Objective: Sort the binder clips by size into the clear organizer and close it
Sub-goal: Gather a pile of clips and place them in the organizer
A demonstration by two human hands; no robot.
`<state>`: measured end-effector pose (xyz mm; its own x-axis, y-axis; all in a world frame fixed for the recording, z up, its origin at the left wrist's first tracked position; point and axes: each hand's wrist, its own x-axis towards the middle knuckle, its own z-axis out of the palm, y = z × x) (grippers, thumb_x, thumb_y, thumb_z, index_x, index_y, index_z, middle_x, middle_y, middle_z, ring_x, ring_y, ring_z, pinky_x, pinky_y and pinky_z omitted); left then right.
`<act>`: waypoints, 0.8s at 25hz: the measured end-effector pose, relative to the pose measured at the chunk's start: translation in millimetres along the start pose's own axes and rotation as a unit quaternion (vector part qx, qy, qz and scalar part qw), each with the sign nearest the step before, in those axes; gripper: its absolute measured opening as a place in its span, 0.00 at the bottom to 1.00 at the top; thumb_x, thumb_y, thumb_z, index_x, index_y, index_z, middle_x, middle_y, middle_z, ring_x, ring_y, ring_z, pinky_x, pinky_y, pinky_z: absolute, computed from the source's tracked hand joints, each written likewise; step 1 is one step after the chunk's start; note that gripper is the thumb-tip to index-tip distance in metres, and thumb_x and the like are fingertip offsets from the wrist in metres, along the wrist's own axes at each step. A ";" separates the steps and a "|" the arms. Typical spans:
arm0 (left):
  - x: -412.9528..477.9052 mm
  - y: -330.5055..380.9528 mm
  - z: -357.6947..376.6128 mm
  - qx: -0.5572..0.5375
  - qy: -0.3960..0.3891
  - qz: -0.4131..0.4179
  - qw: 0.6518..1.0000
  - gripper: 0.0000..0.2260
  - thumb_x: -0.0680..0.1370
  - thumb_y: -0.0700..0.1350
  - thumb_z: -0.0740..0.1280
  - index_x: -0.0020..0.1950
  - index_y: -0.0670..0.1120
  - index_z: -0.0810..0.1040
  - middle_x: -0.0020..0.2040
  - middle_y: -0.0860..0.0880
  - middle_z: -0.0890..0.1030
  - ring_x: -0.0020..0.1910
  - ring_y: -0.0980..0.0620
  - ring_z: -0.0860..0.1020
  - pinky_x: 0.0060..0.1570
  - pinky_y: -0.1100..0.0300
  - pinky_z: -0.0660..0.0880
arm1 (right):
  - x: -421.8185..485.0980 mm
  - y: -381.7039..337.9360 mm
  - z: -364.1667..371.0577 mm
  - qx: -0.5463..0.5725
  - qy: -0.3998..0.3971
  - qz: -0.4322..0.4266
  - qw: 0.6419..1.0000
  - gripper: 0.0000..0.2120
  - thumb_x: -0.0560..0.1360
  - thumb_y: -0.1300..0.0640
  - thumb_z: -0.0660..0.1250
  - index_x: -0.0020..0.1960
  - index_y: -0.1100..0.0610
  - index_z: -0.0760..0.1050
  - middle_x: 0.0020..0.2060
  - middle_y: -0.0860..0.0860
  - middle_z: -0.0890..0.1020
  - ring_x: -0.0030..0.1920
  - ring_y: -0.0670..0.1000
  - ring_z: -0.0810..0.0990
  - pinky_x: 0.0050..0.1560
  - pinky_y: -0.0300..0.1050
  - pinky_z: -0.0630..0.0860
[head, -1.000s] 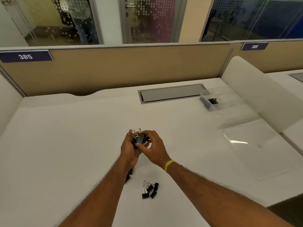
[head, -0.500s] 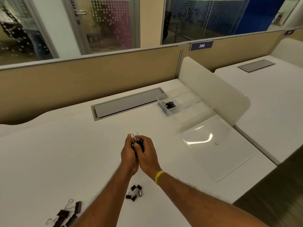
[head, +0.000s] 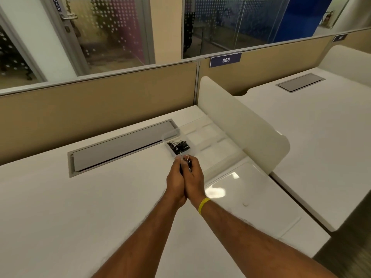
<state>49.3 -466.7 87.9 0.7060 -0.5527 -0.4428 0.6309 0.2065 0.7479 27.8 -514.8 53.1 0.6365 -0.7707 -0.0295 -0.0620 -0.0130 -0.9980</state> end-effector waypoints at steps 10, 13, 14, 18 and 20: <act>132.3 45.2 76.1 0.035 -0.042 -0.046 0.997 0.24 0.80 0.60 0.56 0.60 0.43 0.79 0.58 0.44 0.82 0.61 0.49 0.78 0.66 0.53 0.71 | 161.3 -18.7 -18.0 0.025 -0.001 0.103 0.994 0.08 0.79 0.53 0.62 0.56 0.54 0.75 0.50 0.51 0.82 0.52 0.50 0.81 0.54 0.46 0.79; 165.2 53.9 84.6 0.048 -0.055 -0.072 0.995 0.26 0.80 0.61 0.56 0.64 0.42 0.77 0.61 0.44 0.81 0.61 0.48 0.78 0.67 0.50 0.70 | 198.2 -16.2 -22.9 0.004 -0.014 0.125 0.992 0.10 0.78 0.52 0.62 0.56 0.56 0.75 0.49 0.52 0.82 0.51 0.52 0.81 0.52 0.47 0.79; 173.3 54.6 85.7 0.058 -0.055 -0.080 0.994 0.26 0.80 0.62 0.55 0.63 0.42 0.77 0.61 0.44 0.81 0.62 0.48 0.78 0.68 0.49 0.69 | 207.4 -14.5 -24.7 -0.003 -0.021 0.131 0.991 0.11 0.78 0.51 0.62 0.56 0.56 0.75 0.50 0.52 0.82 0.51 0.53 0.81 0.53 0.48 0.79; 193.1 56.7 90.8 0.102 -0.038 -0.091 0.990 0.25 0.80 0.62 0.57 0.62 0.42 0.74 0.61 0.44 0.79 0.60 0.48 0.77 0.68 0.50 0.69 | 233.0 -6.7 -32.2 -0.041 -0.037 0.145 0.988 0.15 0.77 0.51 0.62 0.62 0.55 0.74 0.55 0.52 0.80 0.55 0.53 0.79 0.59 0.50 0.76; 194.3 58.3 91.3 0.115 -0.018 -0.088 0.989 0.27 0.80 0.61 0.58 0.68 0.42 0.67 0.63 0.44 0.75 0.57 0.48 0.77 0.65 0.50 0.72 | 237.7 -6.2 -36.3 -0.071 -0.043 0.144 0.986 0.14 0.78 0.54 0.60 0.61 0.55 0.74 0.55 0.52 0.79 0.57 0.54 0.78 0.60 0.51 0.74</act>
<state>193.8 -635.7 90.6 0.5779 -0.5927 -0.5610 0.6492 -0.0827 0.7561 151.6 -721.1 54.3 0.6386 -0.6990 -0.3220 -0.3528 0.1059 -0.9297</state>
